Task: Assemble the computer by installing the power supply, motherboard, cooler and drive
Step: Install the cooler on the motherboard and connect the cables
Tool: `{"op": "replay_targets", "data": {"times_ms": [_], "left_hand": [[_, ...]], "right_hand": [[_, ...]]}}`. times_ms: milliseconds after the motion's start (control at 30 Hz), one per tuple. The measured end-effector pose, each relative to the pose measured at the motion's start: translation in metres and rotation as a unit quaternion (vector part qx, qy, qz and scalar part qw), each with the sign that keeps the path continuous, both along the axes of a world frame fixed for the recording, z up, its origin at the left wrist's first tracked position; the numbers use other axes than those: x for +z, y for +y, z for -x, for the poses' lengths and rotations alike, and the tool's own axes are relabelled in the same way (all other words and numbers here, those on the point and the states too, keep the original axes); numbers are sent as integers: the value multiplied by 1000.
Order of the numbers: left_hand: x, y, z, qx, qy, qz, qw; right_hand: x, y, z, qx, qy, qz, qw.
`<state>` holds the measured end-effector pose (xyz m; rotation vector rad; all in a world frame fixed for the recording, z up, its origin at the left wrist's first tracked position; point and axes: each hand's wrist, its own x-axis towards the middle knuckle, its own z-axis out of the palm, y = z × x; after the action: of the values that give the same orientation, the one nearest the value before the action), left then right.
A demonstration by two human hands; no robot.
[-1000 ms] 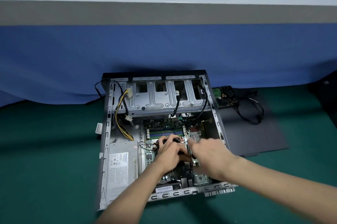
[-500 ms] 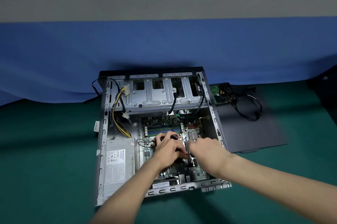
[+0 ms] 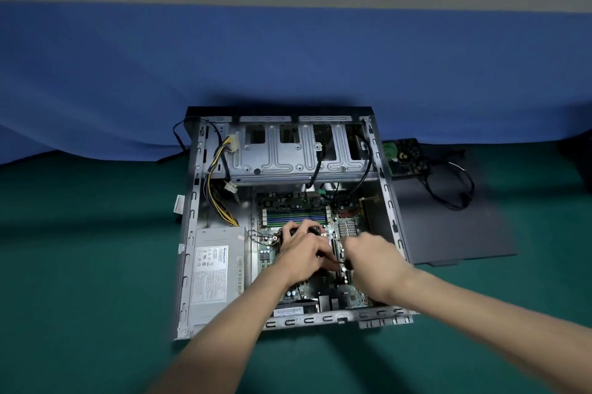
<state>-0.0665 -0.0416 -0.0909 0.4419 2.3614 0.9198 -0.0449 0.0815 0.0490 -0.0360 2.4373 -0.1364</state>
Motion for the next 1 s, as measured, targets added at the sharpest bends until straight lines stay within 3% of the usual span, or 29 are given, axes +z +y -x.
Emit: {"op": "replay_targets", "data": {"times_ms": [33,100,167,200,233,267,333,367,400,433,467,500,533,600,633,667,700,733,767,833,867,900,933,1000], "left_hand": [[-1,0,0,-7,3,0,1000],[-2,0,1,-6,-5,5,1000],[-2,0,-1,-8,0,-4,1000],[0,0,-1,-8,4,-8,1000],[-1,0,-2,7,-4,-14,1000],[0,-1,-2,42,-28,-27,998],[3,-1,-3,96,-76,-62,990],[1,-2,-3,79,-57,-44,994],[1,-1,-4,45,-26,-21,998],[-2,-1,-3,27,-6,-11,1000],[-1,-1,-2,14,3,-15,1000],[-2,-1,-1,5,9,-21,1000],[-2,-1,0,-4,9,-23,1000],[-3,0,0,-12,14,-7,1000],[-3,0,0,-10,18,1,1000],[-2,0,0,-9,19,4,1000],[-2,1,-1,-11,18,6,1000],[-2,1,-1,-11,12,9,1000],[-2,1,-1,-5,8,9,1000],[-1,1,-1,1,10,8,1000],[-2,1,-1,2,12,7,1000],[-3,0,-2,3,13,3,1000],[-4,0,-2,5,12,0,1000],[-4,0,1,-2,9,5,1000]], "right_hand": [[-4,0,7,-124,-9,29,992],[-6,-5,21,-385,-94,104,912],[-9,-8,27,-504,-149,156,836],[-9,-9,27,-509,-149,166,832],[-5,-11,24,-476,-144,184,848],[1,-12,21,-398,-129,187,889],[9,-7,13,-123,-93,95,984],[11,-4,10,33,-56,20,998],[10,-3,9,146,-23,-29,989],[7,-1,7,175,3,-34,984],[3,-1,4,113,11,-12,993],[0,-2,4,-23,5,34,999],[-5,-2,6,-174,-18,81,981],[-9,0,10,-431,-118,150,882],[-11,3,12,-505,-154,182,829],[-13,8,14,-540,-174,209,796],[-9,13,14,-541,-187,225,789],[-3,16,15,-509,-193,236,805],[2,18,15,-428,-180,218,859],[10,17,9,-124,-130,93,979],[5,15,3,64,-69,-12,995],[2,10,-1,156,-14,-55,986],[0,2,-6,148,19,-38,988],[-7,-5,0,-86,31,42,995]]}}
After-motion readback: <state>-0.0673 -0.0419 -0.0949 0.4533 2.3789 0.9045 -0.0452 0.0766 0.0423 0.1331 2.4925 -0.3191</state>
